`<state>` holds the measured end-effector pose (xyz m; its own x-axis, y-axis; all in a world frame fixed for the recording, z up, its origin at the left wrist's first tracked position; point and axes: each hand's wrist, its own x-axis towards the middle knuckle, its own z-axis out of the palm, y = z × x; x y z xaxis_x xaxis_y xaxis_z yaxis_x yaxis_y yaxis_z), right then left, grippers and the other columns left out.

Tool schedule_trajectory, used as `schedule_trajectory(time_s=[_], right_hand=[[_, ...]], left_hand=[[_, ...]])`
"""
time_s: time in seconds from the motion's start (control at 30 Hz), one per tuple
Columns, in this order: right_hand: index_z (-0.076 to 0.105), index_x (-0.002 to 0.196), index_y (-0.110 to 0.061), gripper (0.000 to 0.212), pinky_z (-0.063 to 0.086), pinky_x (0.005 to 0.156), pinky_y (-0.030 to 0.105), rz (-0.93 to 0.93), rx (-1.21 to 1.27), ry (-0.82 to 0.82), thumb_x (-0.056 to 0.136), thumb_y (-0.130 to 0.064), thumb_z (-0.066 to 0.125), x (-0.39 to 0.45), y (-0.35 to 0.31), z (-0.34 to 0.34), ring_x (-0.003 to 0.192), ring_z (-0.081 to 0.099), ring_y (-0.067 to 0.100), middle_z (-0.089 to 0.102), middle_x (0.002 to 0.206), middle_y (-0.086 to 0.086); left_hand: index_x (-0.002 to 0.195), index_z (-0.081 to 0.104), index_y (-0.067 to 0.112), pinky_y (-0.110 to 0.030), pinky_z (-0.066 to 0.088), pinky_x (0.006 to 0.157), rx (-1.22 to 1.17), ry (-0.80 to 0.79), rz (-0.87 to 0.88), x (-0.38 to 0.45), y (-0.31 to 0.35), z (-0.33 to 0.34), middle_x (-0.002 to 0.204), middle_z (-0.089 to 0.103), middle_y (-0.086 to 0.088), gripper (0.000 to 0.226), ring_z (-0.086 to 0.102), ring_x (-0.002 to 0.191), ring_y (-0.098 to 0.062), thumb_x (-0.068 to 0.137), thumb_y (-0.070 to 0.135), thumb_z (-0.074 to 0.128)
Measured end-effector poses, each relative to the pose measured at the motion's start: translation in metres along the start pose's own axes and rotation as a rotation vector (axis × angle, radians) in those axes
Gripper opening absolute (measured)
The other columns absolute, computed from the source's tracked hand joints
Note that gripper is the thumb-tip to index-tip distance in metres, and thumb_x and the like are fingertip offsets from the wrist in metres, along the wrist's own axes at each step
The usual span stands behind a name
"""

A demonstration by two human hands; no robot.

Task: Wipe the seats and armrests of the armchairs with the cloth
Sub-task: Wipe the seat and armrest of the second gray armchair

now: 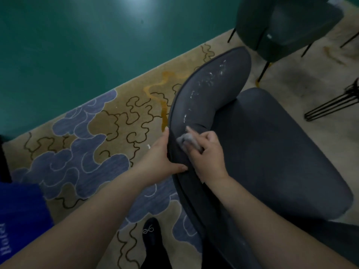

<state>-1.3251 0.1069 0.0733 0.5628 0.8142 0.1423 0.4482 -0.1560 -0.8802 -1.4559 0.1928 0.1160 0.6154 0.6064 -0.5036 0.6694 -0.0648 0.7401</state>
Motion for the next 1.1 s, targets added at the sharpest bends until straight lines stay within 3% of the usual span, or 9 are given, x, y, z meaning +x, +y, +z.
schedule_trajectory(time_s=[0.1,0.27,0.37,0.43,0.53,0.73,0.9,1.03,1.1], right_hand=[[0.060,0.128,-0.023,0.038,0.035,0.079,-0.001,0.268,0.022,0.230,0.090,-0.019,0.064,0.021,0.007,-0.003,0.082,0.049,0.004,0.037,0.091,-0.004],[0.053,0.129,-0.033,0.049,0.035,0.082,0.002,-0.028,-0.066,0.116,0.087,-0.013,0.068,0.022,-0.005,0.015,0.081,0.042,-0.006,0.034,0.089,-0.009],[0.057,0.130,-0.026,0.043,0.034,0.080,-0.001,0.211,-0.047,0.261,0.089,-0.018,0.066,0.043,0.003,0.009,0.080,0.044,-0.002,0.033,0.089,-0.010],[0.057,0.130,-0.025,0.041,0.033,0.078,-0.003,0.244,-0.027,0.310,0.090,-0.020,0.064,0.049,0.005,0.008,0.080,0.045,0.000,0.034,0.090,-0.009],[0.059,0.127,-0.027,0.043,0.035,0.083,0.002,0.031,-0.106,0.178,0.087,-0.018,0.068,0.047,0.002,0.019,0.082,0.045,0.005,0.037,0.091,-0.005],[0.060,0.128,-0.026,0.039,0.034,0.079,-0.002,0.291,-0.033,0.286,0.090,-0.023,0.064,0.088,0.016,0.003,0.081,0.046,-0.006,0.037,0.093,-0.005],[0.060,0.127,-0.028,0.050,0.038,0.083,0.008,-0.032,-0.114,0.066,0.081,-0.014,0.073,0.073,0.005,0.022,0.083,0.045,0.003,0.039,0.092,-0.004],[0.061,0.126,-0.027,0.041,0.037,0.081,0.003,0.265,0.030,0.229,0.087,-0.022,0.068,0.113,0.015,0.009,0.083,0.046,0.001,0.038,0.092,-0.005],[0.061,0.124,-0.032,0.041,0.036,0.082,0.001,0.261,0.092,0.270,0.085,-0.025,0.070,0.120,0.015,0.008,0.084,0.047,-0.002,0.038,0.094,-0.005]], left_hand=[[0.154,-0.002,0.034,-0.039,0.045,0.105,0.002,-0.036,0.022,0.008,-0.001,-0.006,0.150,0.038,0.008,0.128,0.046,0.131,-0.014,0.064,0.027,0.089],[0.154,0.002,0.030,-0.034,0.053,0.094,-0.025,-0.081,0.064,0.022,-0.006,-0.019,0.140,0.046,0.016,0.123,0.055,0.118,-0.008,0.066,0.022,0.087],[0.133,0.020,0.046,-0.011,0.053,0.071,-0.037,-0.087,0.105,0.030,-0.006,-0.027,0.107,0.050,0.039,0.096,0.058,0.092,0.014,0.069,0.016,0.085],[0.140,0.025,0.040,-0.018,0.054,0.080,-0.025,-0.106,0.114,0.036,-0.004,-0.031,0.120,0.053,0.030,0.096,0.060,0.101,0.004,0.069,0.017,0.085],[0.155,0.003,0.029,-0.039,0.049,0.100,-0.009,-0.133,0.091,0.045,0.000,-0.036,0.146,0.043,0.003,0.120,0.054,0.122,-0.018,0.069,0.020,0.086],[0.154,-0.003,0.033,-0.043,0.042,0.107,-0.012,-0.152,0.069,0.065,0.009,-0.042,0.153,0.032,0.006,0.127,0.043,0.133,-0.018,0.066,0.024,0.088],[0.154,-0.005,0.028,-0.041,0.040,0.109,0.001,-0.162,0.068,0.083,0.018,-0.047,0.155,0.030,0.001,0.131,0.039,0.137,-0.017,0.063,0.024,0.090],[0.154,-0.008,0.029,-0.037,0.040,0.109,-0.009,-0.168,0.042,0.092,0.024,-0.048,0.155,0.029,0.005,0.135,0.036,0.136,-0.011,0.062,0.023,0.090],[0.154,-0.007,0.030,-0.037,0.040,0.110,-0.010,-0.163,0.039,0.097,0.027,-0.049,0.155,0.028,0.005,0.135,0.036,0.137,-0.012,0.061,0.023,0.091]])
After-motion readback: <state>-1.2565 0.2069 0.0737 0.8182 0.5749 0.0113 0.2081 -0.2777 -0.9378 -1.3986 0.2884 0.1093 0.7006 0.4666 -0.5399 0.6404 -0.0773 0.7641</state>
